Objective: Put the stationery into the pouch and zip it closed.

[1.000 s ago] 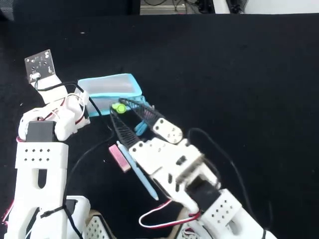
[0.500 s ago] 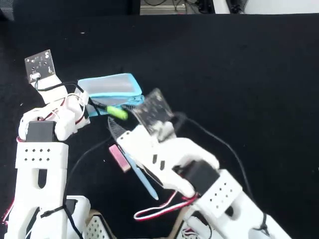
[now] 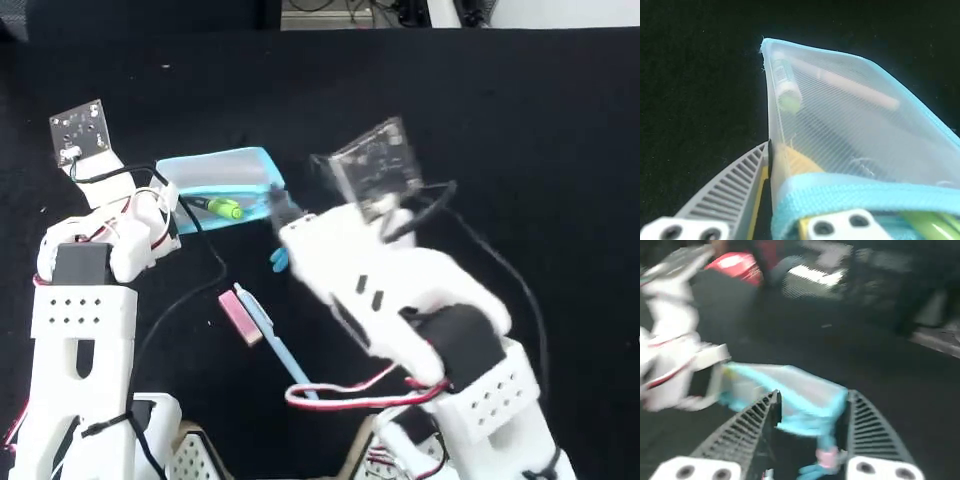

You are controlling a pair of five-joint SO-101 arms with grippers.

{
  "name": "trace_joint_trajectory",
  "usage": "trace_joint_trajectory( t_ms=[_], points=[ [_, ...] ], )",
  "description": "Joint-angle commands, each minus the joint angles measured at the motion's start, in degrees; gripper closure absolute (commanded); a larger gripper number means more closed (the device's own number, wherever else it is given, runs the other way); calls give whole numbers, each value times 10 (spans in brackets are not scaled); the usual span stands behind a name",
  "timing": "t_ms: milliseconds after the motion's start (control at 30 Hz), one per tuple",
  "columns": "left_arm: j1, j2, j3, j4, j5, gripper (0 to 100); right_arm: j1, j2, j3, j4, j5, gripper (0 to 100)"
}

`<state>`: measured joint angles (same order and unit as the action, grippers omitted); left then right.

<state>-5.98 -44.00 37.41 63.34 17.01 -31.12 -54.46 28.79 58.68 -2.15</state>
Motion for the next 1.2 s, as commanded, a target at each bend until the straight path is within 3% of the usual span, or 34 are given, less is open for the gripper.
trace_joint_trajectory(
  t_ms=[0,133,267,567,733,867,1167],
  points=[
    [-3,-5,-26,4,-4,970,47,-13,-25,56,30,870],
    [-42,-3,-50,4,-1,970,47,5,-13,162,132,867],
    [-36,2,-108,23,-1,970,47,56,23,215,169,855],
    [3,8,-280,133,21,970,49,87,219,0,54,825],
    [3,98,-317,162,34,970,47,88,296,-86,33,825],
    [4,212,-380,192,34,970,48,91,309,-98,33,825],
    [0,438,-622,365,4,970,47,91,318,-98,32,825]
  ],
)
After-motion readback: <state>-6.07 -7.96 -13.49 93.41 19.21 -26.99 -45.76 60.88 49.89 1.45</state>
